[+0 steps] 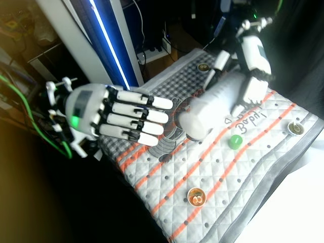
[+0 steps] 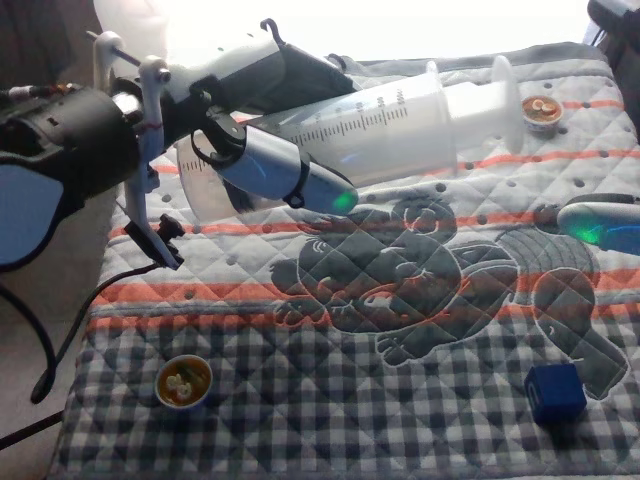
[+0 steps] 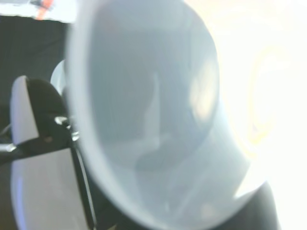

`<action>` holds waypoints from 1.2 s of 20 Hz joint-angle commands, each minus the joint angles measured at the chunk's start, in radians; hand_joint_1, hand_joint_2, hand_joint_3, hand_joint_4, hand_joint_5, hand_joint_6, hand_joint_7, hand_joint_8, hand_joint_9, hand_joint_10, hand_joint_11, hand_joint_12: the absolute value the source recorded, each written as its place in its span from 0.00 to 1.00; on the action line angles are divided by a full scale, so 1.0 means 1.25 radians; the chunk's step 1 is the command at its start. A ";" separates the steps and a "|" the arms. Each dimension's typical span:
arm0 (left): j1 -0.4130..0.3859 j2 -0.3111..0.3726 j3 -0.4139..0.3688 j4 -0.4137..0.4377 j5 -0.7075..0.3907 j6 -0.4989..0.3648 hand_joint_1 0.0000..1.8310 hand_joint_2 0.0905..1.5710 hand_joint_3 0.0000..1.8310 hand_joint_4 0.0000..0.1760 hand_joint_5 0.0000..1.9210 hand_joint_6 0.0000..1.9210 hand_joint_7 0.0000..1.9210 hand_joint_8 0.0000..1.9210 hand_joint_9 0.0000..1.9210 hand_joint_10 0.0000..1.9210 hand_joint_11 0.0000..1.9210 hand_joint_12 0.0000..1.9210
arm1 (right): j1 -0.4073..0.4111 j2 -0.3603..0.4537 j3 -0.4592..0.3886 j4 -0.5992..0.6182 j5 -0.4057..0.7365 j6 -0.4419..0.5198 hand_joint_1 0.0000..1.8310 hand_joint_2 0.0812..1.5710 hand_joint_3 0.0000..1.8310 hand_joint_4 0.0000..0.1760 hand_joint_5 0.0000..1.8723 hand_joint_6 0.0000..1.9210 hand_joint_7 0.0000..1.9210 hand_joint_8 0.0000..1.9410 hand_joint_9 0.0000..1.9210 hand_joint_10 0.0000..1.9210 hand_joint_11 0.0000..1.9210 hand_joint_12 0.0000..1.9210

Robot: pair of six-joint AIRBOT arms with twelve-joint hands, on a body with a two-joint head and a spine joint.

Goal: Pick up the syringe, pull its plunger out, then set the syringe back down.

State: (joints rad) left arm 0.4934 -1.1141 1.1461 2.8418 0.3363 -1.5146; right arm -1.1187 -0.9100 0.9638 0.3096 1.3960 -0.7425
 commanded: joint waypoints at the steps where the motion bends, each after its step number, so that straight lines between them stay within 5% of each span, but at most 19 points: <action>1: -0.002 0.012 -0.010 0.011 0.139 -0.009 0.65 0.74 0.00 0.00 0.44 0.58 0.45 0.69 0.39 0.71 0.30 0.96 | 0.010 0.000 0.002 -0.011 0.097 0.007 0.26 0.46 0.00 0.00 0.03 0.00 0.04 0.00 0.08 0.01 0.00 0.42; 3: 0.009 0.036 -0.047 0.028 0.173 -0.010 0.65 0.75 0.00 0.00 0.41 0.62 0.44 0.70 0.38 0.70 0.30 0.92 | 0.014 -0.004 0.004 -0.008 0.089 0.007 0.26 0.49 0.00 0.00 0.01 0.00 0.01 0.00 0.03 0.01 0.00 0.32; 4: 0.013 0.050 -0.067 0.040 0.189 -0.012 0.71 0.76 0.00 0.00 0.40 0.62 0.42 0.70 0.37 0.79 0.28 0.92 | 0.020 -0.008 0.005 -0.008 0.082 0.007 0.27 0.49 0.00 0.00 0.01 0.00 0.02 0.00 0.01 0.00 0.00 0.29; 10: 0.039 0.096 -0.127 0.128 0.262 -0.107 0.75 0.72 0.00 0.00 0.43 0.57 0.48 0.58 0.43 0.73 0.36 0.88 | 0.044 -0.035 0.022 -0.035 0.039 0.040 0.35 0.44 0.00 0.06 0.08 0.01 0.07 0.01 0.08 0.02 0.00 0.52; 15: 0.044 0.104 -0.151 0.136 0.276 -0.107 0.74 0.73 0.00 0.00 0.46 0.57 0.46 0.60 0.39 0.75 0.29 0.88 | 0.075 -0.054 0.022 -0.078 0.033 0.046 0.40 0.46 0.00 0.00 0.12 0.01 0.08 0.01 0.12 0.02 0.00 0.55; 18: 0.047 0.104 -0.156 0.136 0.276 -0.107 0.74 0.73 0.00 0.00 0.44 0.60 0.46 0.61 0.38 0.75 0.23 0.91 | 0.092 -0.060 0.021 -0.103 0.033 0.050 0.37 0.55 0.01 0.00 0.09 0.00 0.08 0.00 0.17 0.03 0.00 0.62; 20: 0.050 0.104 -0.157 0.136 0.276 -0.107 0.74 0.73 0.00 0.00 0.43 0.60 0.47 0.60 0.40 0.73 0.28 0.87 | 0.096 -0.061 0.019 -0.112 0.033 0.053 0.38 0.55 0.01 0.00 0.09 0.00 0.07 0.00 0.16 0.02 0.00 0.61; 22: 0.055 0.104 -0.157 0.136 0.275 -0.107 0.67 0.72 0.00 0.00 0.44 0.58 0.50 0.60 0.43 0.60 0.35 0.84 | 0.103 -0.061 0.019 -0.121 0.033 0.053 0.38 0.57 0.01 0.00 0.08 0.00 0.06 0.00 0.15 0.01 0.00 0.57; 24: 0.055 0.101 -0.157 0.136 0.271 -0.107 0.67 0.71 0.00 0.00 0.47 0.53 0.51 0.61 0.45 0.62 0.35 0.89 | 0.108 -0.062 0.017 -0.128 0.034 0.053 0.50 0.63 0.01 0.00 0.11 0.01 0.09 0.01 0.15 0.01 0.00 0.61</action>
State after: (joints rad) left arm 0.5747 -0.9871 0.9504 2.9910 0.5304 -1.6291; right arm -0.9993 -0.9867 0.9871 0.1627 1.3193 -0.6827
